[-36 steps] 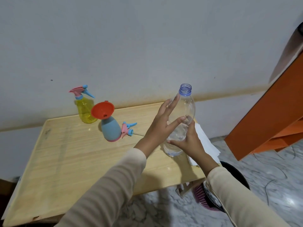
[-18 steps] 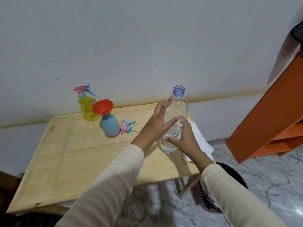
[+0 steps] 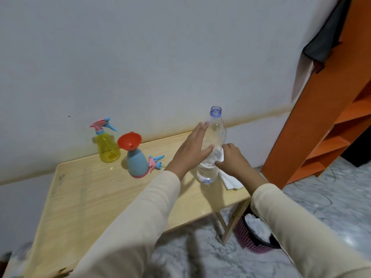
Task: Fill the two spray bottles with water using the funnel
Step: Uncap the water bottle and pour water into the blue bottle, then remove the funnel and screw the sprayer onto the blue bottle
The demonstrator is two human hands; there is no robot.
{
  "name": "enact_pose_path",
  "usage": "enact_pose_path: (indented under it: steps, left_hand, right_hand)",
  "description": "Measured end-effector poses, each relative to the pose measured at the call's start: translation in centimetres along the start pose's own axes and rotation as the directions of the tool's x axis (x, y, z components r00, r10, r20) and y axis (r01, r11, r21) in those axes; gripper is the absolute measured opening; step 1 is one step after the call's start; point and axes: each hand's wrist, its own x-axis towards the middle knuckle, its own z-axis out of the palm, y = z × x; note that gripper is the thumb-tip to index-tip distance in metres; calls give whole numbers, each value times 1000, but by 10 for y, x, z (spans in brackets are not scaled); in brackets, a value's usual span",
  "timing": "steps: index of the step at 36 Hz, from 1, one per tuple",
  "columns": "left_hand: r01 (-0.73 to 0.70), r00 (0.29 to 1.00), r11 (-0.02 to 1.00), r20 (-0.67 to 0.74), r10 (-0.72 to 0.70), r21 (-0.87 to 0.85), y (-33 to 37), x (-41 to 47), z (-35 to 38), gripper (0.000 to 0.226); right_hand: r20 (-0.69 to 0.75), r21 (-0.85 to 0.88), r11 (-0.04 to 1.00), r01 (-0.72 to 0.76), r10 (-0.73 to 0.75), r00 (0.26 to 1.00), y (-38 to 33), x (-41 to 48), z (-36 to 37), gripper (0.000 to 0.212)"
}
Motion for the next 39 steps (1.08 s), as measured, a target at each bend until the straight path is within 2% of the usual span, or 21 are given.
enact_pose_path:
  steps: [6,10,15,19,26,30,35,39]
  left_hand:
    - [-3,995,990,101,-11,139,-24,-30,-32,62]
    - [94,988,970,101,-119,223,-52,-56,-58,60]
    - [251,964,928,21,-267,275,-93,-84,-95,56]
    - [327,945,916,-81,-317,233,-130,-102,-122,47]
    - [501,865,836,-164,-474,224,-187,-109,-135,62]
    - [552,833,818,-153,-531,163,-207,-99,-128,63]
    - [626,779,777,-98,-619,69,-228,-80,-108,63]
    - [641,753,756,-81,-653,-132,-240,-66,-92,55]
  right_hand:
    - [14,-75,997,-22,23,1000,-26,-23,2,50]
    - [-8,-32,999,21,-21,1000,-54,-28,17,49]
    - [28,-1,995,98,-98,995,-96,-16,43,52]
    - [23,26,983,184,-184,983,-133,5,60,53]
    - [-17,130,934,333,-334,942,-187,58,82,63]
    - [-13,148,915,376,-379,925,-209,86,94,74]
    - [12,201,911,361,-370,929,-223,116,115,90]
    - [62,280,899,336,-367,928,-223,129,133,94]
